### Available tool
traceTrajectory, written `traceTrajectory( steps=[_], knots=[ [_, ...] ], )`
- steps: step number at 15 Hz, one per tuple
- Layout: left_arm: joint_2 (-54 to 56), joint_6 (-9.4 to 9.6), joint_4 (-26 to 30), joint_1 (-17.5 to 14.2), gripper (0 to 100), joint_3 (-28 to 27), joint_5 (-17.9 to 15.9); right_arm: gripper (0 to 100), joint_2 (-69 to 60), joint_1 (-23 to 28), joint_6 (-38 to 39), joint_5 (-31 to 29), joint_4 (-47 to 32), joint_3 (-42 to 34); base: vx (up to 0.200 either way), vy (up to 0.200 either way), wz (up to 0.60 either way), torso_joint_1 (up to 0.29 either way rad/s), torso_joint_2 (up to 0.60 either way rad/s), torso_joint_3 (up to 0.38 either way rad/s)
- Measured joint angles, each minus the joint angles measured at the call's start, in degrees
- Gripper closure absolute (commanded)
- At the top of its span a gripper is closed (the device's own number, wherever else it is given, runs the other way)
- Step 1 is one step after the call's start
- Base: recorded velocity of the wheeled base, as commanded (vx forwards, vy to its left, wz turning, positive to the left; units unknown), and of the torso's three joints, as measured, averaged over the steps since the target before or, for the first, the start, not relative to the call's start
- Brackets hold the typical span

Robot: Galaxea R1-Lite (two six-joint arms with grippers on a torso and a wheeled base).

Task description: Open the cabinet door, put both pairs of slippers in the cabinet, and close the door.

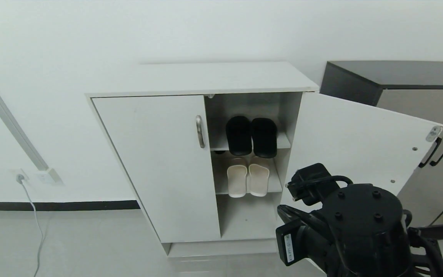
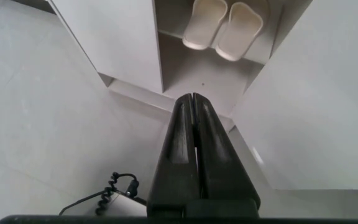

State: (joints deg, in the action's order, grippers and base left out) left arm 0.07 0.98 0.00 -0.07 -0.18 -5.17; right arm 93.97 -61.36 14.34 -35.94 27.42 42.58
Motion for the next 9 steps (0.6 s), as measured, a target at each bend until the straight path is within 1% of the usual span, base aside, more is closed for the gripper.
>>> traceTrajectory(
  steps=[4, 9],
  knots=[
    [0.0, 0.0, 0.0, 0.0, 100, 0.0, 0.0, 100, 0.0, 0.0, 0.0, 0.0, 0.0, -0.1, 0.0, 0.0, 0.0, 0.151, -0.48, -0.32],
    [0.0, 0.0, 0.0, 0.0, 100, 0.0, 0.0, 100, 0.0, 0.0, 0.0, 0.0, 0.0, 0.0, 0.0, 0.0, 0.0, 0.181, -0.5, -0.314]
  ],
)
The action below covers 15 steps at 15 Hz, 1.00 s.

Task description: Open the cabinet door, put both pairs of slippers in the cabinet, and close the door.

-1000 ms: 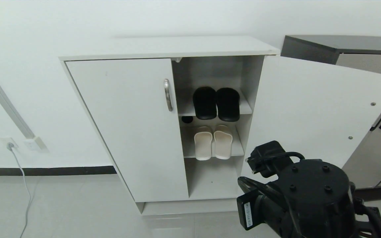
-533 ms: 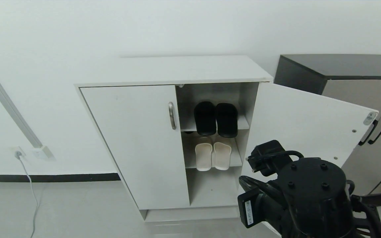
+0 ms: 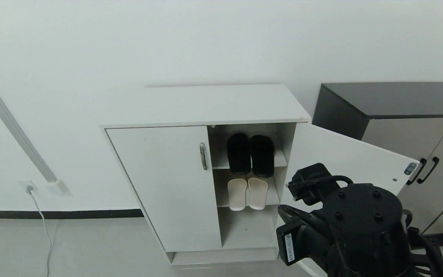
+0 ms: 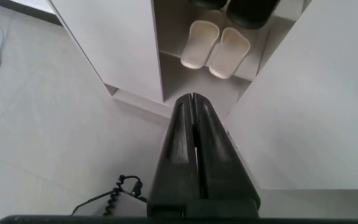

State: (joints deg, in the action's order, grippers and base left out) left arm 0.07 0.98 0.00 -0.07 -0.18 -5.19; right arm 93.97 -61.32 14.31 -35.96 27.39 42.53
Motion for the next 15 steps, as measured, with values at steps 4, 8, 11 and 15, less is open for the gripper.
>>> traceTrajectory(
  steps=[4, 8, 11, 15],
  knots=[
    [0.0, 0.0, 0.0, 0.0, 100, 0.0, 0.0, 100, 0.0, 0.0, -0.1, -0.1, 0.0, 0.0, 0.0, 0.0, 0.0, 0.209, -0.52, -0.314],
    [0.0, 0.0, 0.0, 0.0, 100, 0.0, 0.0, 100, 0.0, 0.0, 0.0, -0.1, 0.0, -0.1, 0.0, 0.0, 0.0, 0.231, -0.56, -0.321],
    [0.0, 0.0, 0.0, 0.0, 100, 0.0, 0.0, 100, -0.1, 0.0, 0.0, -0.1, -0.1, -0.1, 0.0, 0.0, 0.0, 0.261, -0.6, -0.338],
    [0.0, -0.09, 0.0, 0.0, 100, 0.0, 0.0, 100, -0.1, 0.1, 0.0, -0.1, 0.0, -0.6, 0.0, 0.0, 0.0, 0.226, -0.5, -0.276]
  ],
)
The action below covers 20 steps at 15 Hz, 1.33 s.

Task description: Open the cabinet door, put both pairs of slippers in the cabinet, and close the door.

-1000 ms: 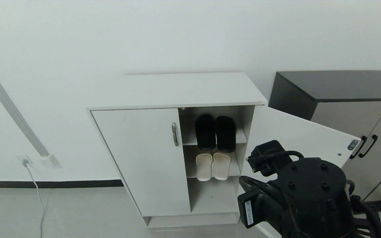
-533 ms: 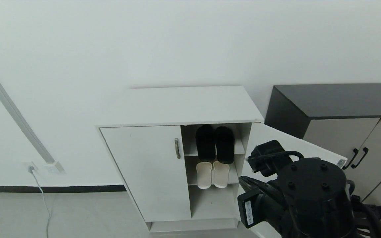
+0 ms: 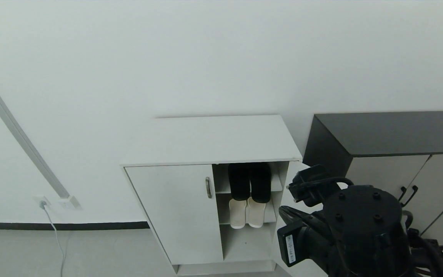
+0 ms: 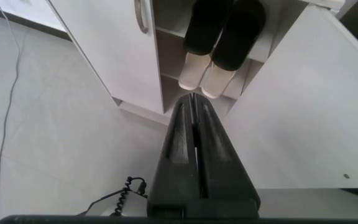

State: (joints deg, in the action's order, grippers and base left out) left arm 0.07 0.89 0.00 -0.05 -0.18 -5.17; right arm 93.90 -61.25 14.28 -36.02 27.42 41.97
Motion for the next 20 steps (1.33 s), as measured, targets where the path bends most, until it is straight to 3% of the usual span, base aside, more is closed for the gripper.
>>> traceTrajectory(
  steps=[7, 13, 20],
  knots=[
    [0.0, 0.0, 0.0, 0.0, 100, 0.0, 0.0, 100, 0.0, 0.3, -0.6, 0.1, 0.4, -0.7, 0.0, 0.0, 0.0, 0.031, -0.07, -0.037],
    [0.0, 0.0, 0.0, -0.1, 100, 0.0, 0.0, 100, 0.1, 0.5, -0.7, 0.1, 0.3, -0.8, 0.0, 0.0, -0.6, 0.007, 0.0, -0.001],
    [0.0, 0.0, 0.0, 0.0, 100, 0.0, 0.0, 100, 0.6, 0.7, -0.8, 0.2, 0.5, -1.1, 0.0, 0.0, 0.0, 0.0, 0.0, 0.0]
  ],
)
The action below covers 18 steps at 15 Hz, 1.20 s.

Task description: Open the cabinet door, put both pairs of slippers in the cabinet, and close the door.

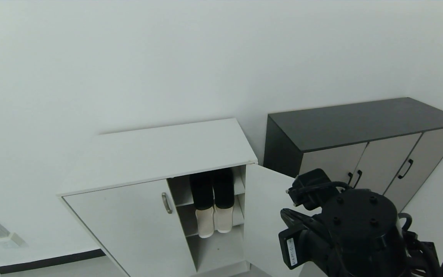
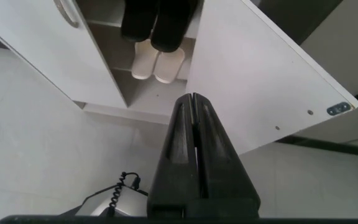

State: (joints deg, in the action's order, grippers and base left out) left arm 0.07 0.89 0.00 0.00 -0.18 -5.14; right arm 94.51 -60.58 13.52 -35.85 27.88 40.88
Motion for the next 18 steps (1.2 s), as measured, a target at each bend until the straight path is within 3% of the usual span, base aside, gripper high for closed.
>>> traceTrajectory(
  steps=[5, 9, 12, 15, 18],
  knots=[
    [0.0, 0.0, 0.0, -0.1, 100, 0.0, 0.0, 100, 0.3, 0.1, 0.0, -0.1, 0.2, 0.0, -0.2, 0.0, 0.0, 0.002, 0.0, 0.0],
    [0.0, 0.0, 0.0, 0.0, 100, 0.0, 0.0, 100, 1.4, 2.3, -1.7, 0.0, 4.2, 0.2, 0.0, 0.0, 0.0, 0.0, 0.0, 0.0],
    [0.0, 0.0, 0.0, 0.0, 100, 0.0, 0.1, 100, 3.0, 8.8, -2.4, 2.4, 5.0, 3.4, 0.0, 0.0, 0.0, 0.0, 0.0, 0.0],
    [0.0, -0.05, 0.0, 0.0, 100, 0.0, 0.1, 100, 4.5, 16.0, -3.5, 8.9, -0.9, 10.2, 0.0, 0.0, 0.0, 0.0, 0.0, 0.0],
    [0.0, -0.23, 0.0, 0.0, 100, 0.0, 0.1, 100, 8.4, 22.8, -3.6, 11.6, -3.9, 18.7, 0.0, 0.0, 0.0, 0.0, 0.0, 0.0]
  ],
)
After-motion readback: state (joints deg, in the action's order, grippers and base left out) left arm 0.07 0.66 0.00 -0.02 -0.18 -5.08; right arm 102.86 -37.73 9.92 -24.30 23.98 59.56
